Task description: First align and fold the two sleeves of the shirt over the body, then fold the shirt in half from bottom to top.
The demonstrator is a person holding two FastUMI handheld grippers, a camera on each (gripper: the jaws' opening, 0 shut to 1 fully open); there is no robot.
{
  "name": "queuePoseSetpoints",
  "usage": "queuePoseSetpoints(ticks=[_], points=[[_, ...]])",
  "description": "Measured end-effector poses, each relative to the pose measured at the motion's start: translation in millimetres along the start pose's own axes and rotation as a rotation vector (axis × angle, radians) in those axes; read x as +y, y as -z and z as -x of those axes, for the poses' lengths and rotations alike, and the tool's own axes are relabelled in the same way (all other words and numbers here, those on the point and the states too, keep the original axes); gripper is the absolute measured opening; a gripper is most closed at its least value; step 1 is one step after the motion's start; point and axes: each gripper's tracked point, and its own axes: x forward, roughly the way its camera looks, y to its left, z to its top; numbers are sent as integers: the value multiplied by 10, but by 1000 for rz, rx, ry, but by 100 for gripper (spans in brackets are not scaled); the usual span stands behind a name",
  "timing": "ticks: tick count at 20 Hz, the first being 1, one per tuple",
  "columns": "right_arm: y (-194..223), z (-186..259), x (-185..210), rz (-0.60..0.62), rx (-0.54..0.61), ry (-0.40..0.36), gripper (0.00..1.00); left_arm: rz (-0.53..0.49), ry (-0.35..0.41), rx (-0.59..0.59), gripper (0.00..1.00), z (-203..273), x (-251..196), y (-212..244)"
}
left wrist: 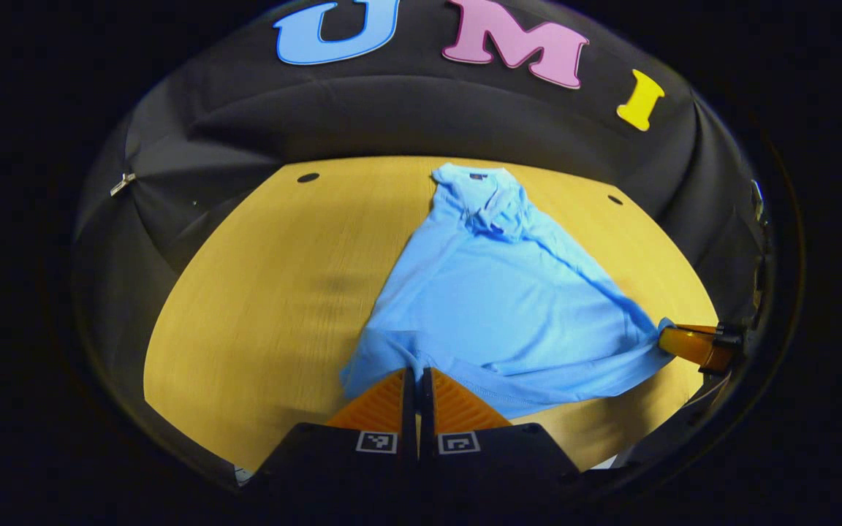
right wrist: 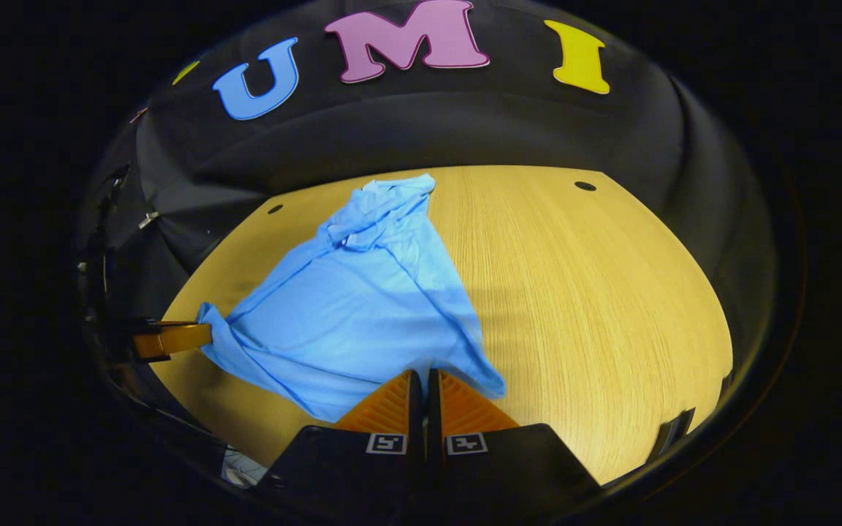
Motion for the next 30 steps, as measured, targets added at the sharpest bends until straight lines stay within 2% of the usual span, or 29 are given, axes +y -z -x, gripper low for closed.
queuePoseSetpoints(ticks=[8, 12, 15, 16, 17, 25, 30], points=[[-944, -407, -91, -21, -150, 16, 5, -2, 6, -162, 6, -382, -60, -1079], [-1560, -784, -160, -19, -235, 24, 5, -1, -8, -244, 6, -688, -22, -1715], [-1931, -1097, -219, -27, -269, 36, 5, 19, -16, -270, 6, -934, -11, -2025], [-2041, -1192, -241, -28, -279, 38, 0, 22, -22, -278, 6, -1018, -8, -2101], [-2143, -1284, -254, -27, -289, 39, 5, 23, -33, -286, 6, -1115, 29, -2199], [-2607, -2038, -395, -54, -300, 49, 5, -29, -75, -344, 6, -1863, 58, -2919], [-2895, -2531, -513, -57, -303, 56, 5, -7, -103, -342, 6, -2334, 126, -3098]])
